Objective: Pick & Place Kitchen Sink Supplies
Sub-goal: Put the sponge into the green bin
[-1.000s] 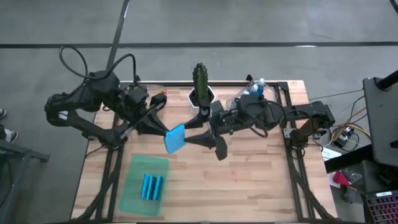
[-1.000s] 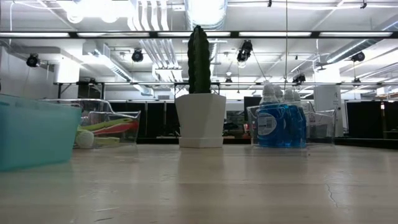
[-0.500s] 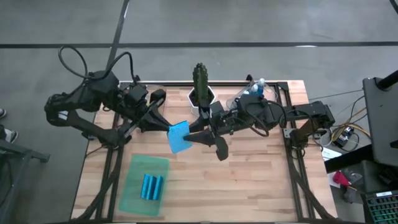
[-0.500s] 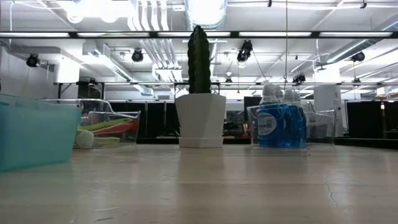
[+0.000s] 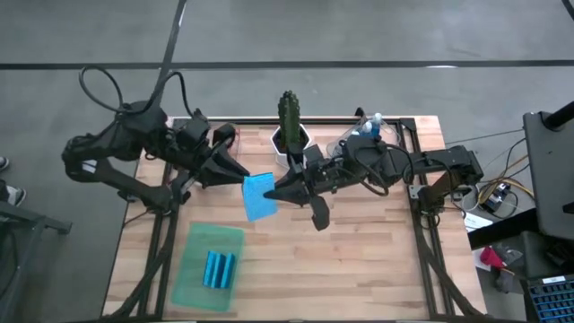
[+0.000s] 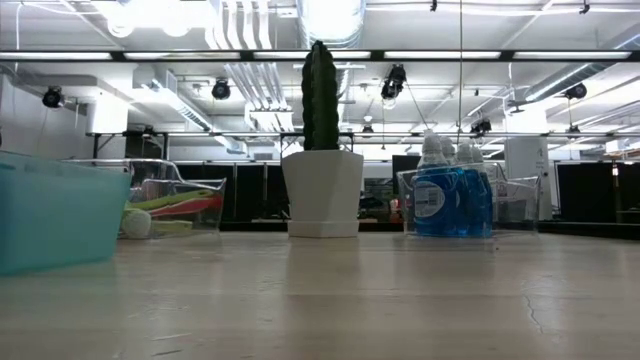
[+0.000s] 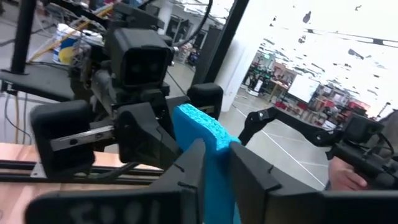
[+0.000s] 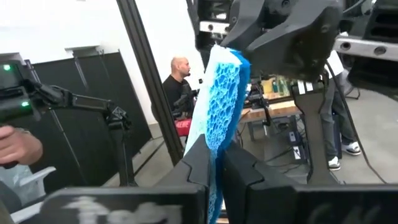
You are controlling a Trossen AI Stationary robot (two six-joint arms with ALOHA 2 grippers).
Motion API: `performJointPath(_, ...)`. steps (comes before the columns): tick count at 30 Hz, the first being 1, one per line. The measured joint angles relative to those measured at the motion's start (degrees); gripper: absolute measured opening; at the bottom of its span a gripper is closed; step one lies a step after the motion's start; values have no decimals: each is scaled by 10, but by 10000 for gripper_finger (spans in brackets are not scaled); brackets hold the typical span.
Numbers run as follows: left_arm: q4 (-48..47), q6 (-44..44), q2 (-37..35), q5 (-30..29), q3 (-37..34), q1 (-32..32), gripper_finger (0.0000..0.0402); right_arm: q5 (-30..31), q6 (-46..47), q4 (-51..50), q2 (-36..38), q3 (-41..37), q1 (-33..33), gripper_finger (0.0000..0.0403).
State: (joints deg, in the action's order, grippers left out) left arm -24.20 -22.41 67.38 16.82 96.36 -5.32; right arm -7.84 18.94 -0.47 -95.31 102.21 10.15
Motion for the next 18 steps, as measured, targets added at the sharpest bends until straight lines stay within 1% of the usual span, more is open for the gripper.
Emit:
performJointPath(6, -35, -12, -29, -12, 0, 1, 117, -6, -2, -1, 1, 0, 1, 18)
performJointPath(10, -83, -35, -46, -22, 0, 1, 157, 5, -14, 2, 2, 0, 1, 18)
performJointPath(11, -94, -43, -48, -22, 0, 1, 166, 14, -14, 5, 2, 0, 1, 18)
performJointPath(14, -103, -62, -50, -22, 0, -2, 186, 65, -14, 15, 2, 0, 1, 18)
performJointPath(18, -103, -76, -41, -33, 0, -3, 199, 115, -9, 45, 1, 0, 0, 18)
